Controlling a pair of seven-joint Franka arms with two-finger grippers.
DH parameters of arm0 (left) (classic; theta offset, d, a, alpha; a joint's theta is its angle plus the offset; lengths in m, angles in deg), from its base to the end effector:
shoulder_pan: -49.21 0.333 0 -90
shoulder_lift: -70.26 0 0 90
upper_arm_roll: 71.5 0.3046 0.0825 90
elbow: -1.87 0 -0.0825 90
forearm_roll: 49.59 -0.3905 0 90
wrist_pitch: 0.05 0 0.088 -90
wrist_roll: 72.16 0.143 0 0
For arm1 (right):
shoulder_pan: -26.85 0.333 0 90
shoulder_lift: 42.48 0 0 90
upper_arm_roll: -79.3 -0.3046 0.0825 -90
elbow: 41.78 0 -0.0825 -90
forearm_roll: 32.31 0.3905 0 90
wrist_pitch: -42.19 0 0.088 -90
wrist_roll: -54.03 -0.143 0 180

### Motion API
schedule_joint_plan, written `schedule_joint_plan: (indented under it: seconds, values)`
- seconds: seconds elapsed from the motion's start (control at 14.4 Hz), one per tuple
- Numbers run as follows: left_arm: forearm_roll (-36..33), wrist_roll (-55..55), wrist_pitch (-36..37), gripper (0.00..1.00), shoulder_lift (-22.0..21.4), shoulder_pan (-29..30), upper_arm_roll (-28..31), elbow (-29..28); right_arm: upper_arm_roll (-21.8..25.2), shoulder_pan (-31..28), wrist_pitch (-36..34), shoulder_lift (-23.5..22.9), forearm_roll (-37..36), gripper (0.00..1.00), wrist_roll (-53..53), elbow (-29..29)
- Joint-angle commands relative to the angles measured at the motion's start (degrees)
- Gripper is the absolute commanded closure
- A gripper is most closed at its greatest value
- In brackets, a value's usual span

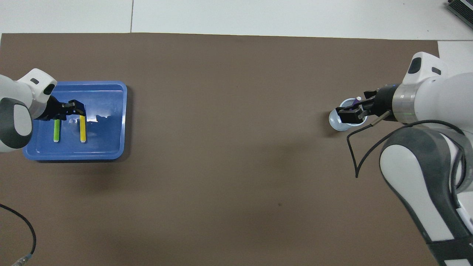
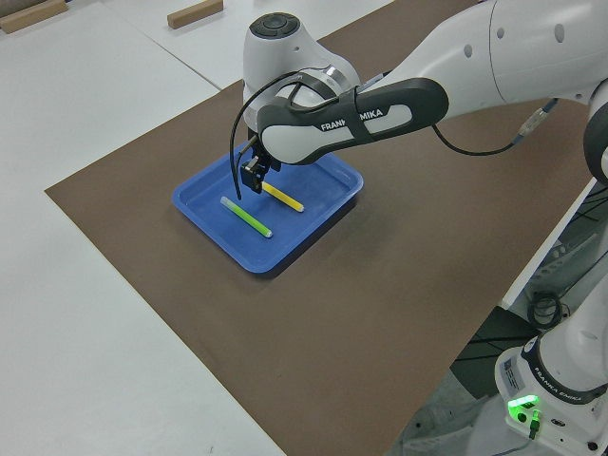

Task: Transfer and insert pens with both arms
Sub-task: 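Grasp the yellow pen with the left gripper while the right gripper returns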

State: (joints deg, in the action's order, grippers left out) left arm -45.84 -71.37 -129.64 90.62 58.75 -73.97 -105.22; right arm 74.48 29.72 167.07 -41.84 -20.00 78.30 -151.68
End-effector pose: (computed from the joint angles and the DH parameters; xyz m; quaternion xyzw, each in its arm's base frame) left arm 0.6324 0.0758 0.2786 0.9963 0.0765 0.0209 0.0317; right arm 0.5914 0.0944 0.4750 -0.9604 -0.2243 -0.1474 0.0745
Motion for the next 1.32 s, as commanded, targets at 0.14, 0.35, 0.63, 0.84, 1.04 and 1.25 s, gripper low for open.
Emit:
schedule_joint_plan:
  seconds: [0.14,0.35,0.63,0.84,1.04,1.25]
  values:
    - [0.7,-2.1,-2.9,0.42,-0.6,0.0,-0.4,-3.1,-0.1,0.6,-3.9,0.6,6.7,0.01,-6.7,1.4]
    - [0.7,-1.9,-4.1,0.49,-0.6,0.0,-0.3,-4.0,-0.2,1.3,-4.2,0.7,7.6,0.00,-9.0,1.4]
    - [0.6,-1.6,-6.0,0.54,-0.6,0.0,-0.4,-5.4,-0.2,3.8,-4.0,0.9,13.1,0.00,-20.4,1.6]
    - [0.6,-1.5,-5.9,0.57,-0.7,-0.1,-0.4,-5.4,-0.3,6.6,-3.6,1.2,17.6,0.00,-31.0,1.7]
    - [0.6,-1.5,-5.6,1.00,-0.7,-0.3,-0.4,-5.5,-0.5,8.8,-2.9,1.5,19.4,0.00,-41.4,1.7]
    - [0.6,-1.6,-5.4,1.00,-0.7,-0.5,-0.4,-5.5,-0.6,10.0,-3.0,1.7,19.5,0.00,-43.1,1.5]
